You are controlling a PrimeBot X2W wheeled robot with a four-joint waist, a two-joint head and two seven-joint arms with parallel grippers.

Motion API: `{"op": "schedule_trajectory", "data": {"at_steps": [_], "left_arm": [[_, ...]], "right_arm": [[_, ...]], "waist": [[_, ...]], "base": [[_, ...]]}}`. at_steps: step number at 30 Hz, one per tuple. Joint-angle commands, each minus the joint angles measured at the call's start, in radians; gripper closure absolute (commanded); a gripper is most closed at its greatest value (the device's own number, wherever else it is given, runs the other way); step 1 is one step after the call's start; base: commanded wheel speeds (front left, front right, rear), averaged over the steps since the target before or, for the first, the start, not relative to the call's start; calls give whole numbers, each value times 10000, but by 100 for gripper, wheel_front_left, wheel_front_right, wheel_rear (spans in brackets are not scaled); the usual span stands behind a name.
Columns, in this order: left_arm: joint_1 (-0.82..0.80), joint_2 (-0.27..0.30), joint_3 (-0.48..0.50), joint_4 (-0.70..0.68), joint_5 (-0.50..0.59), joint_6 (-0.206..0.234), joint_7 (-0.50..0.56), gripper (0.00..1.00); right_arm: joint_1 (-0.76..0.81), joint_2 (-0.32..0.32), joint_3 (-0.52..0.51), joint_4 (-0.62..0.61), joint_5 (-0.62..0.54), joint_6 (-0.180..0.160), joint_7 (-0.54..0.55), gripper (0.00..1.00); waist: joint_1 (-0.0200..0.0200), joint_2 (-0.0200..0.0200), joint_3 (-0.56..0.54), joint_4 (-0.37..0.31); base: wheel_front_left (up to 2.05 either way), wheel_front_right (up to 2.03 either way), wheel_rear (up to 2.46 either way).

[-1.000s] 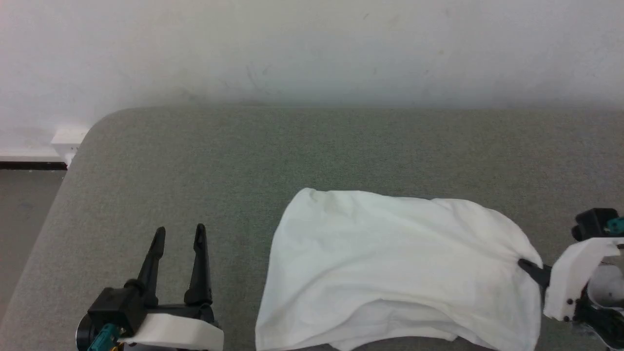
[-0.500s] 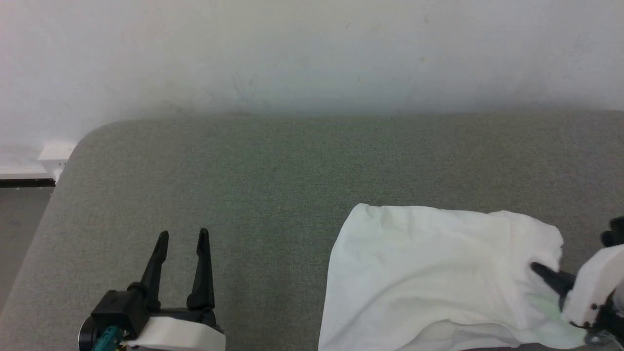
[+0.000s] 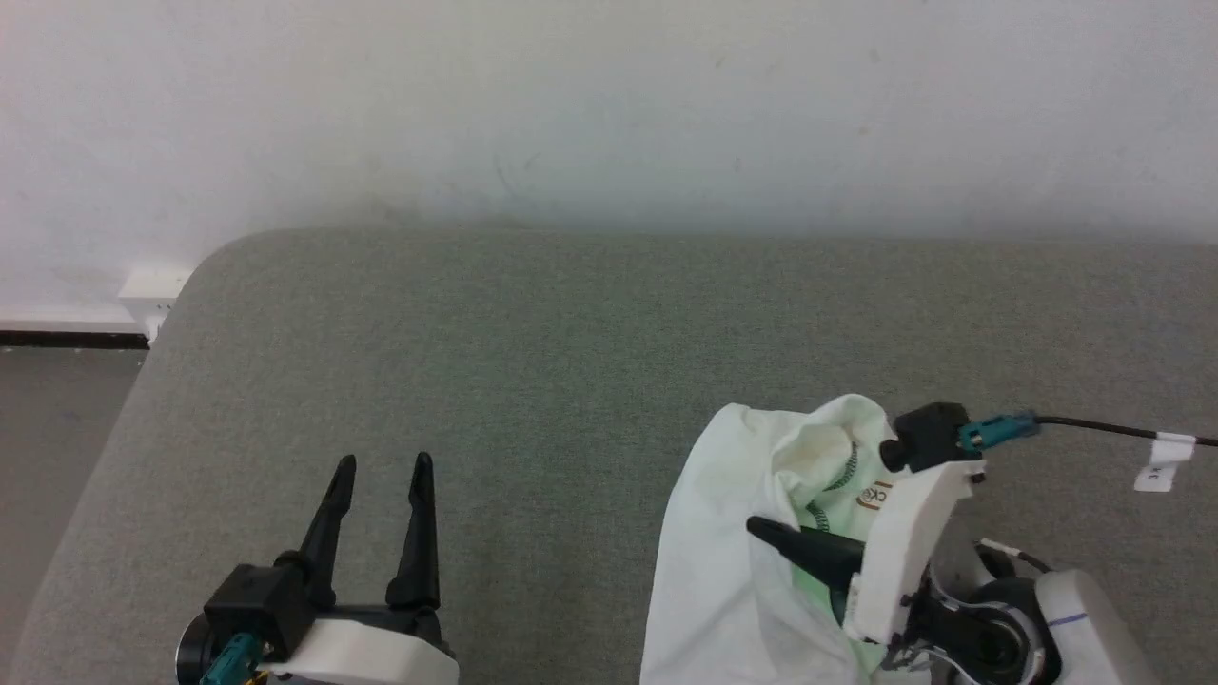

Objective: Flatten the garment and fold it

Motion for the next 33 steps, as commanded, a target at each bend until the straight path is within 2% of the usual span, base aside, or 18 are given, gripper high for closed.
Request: {"op": "schedule_trajectory", "data": {"at_steps": [1, 9, 10, 11, 12, 17, 20, 24, 26, 29, 33], "left_arm": [[-117, 3, -11, 35, -26, -67, -16, 0], [-411, -154, -132, 209, -19, -154, -85, 0], [-436, -169, -132, 239, -19, -158, -95, 0], [-463, -185, -127, 266, -17, -162, -106, 0], [-490, -204, -121, 289, -16, -166, -117, 0], [-579, -288, -91, 389, -8, -185, -160, 0], [-566, -307, -51, 444, 2, -181, -179, 0], [-497, -312, -19, 473, 13, -190, -195, 0], [-468, -319, 4, 478, 20, -173, -201, 0], [-425, -323, 65, 459, 48, -104, -208, 0], [-330, -291, 190, 407, 76, -4, -215, 0]], "right_arm": [[-192, 93, 121, 148, -36, -6, -137, 100], [-1012, 450, 739, 2659, -869, -6, -1569, 100], [-1121, 474, 933, 2892, -924, -6, -1691, 69], [-1209, 501, 1058, 3106, -885, -6, -1850, 15], [-1297, 526, 1218, 3274, -789, -6, -1973, 0], [-1813, 532, 2103, 3654, -804, -6, -2726, 0], [-2137, 264, 2996, 3378, -1209, -6, -3057, 0], [-2529, -623, 4249, 2559, -2254, -6, -3512, 0], [-2641, -1103, 4543, 2021, -2863, -6, -4041, 0], [-2435, -1604, 4135, 1351, -3724, -6, -4958, 0], [-1484, -1690, 2507, 479, -4684, -6, -6131, 0]], "waist": [[0, -1, 57, 144], [0, -1, 398, 538], [0, -1, 450, 552], [0, -1, 492, 556], [0, -1, 526, 555], [0, -1, 623, 501], [0, -1, 576, 397], [0, -1, 474, 200], [0, -1, 450, 90], [0, -1, 424, -91], [0, -1, 424, -344]], "base": [[0, 0, 0], [0, 0, 0], [0, 0, 0], [0, 0, 0], [0, 0, 0], [0, 0, 0], [0, 0, 0], [0, 0, 0], [0, 0, 0], [0, 0, 0], [0, 0, 0]]}}
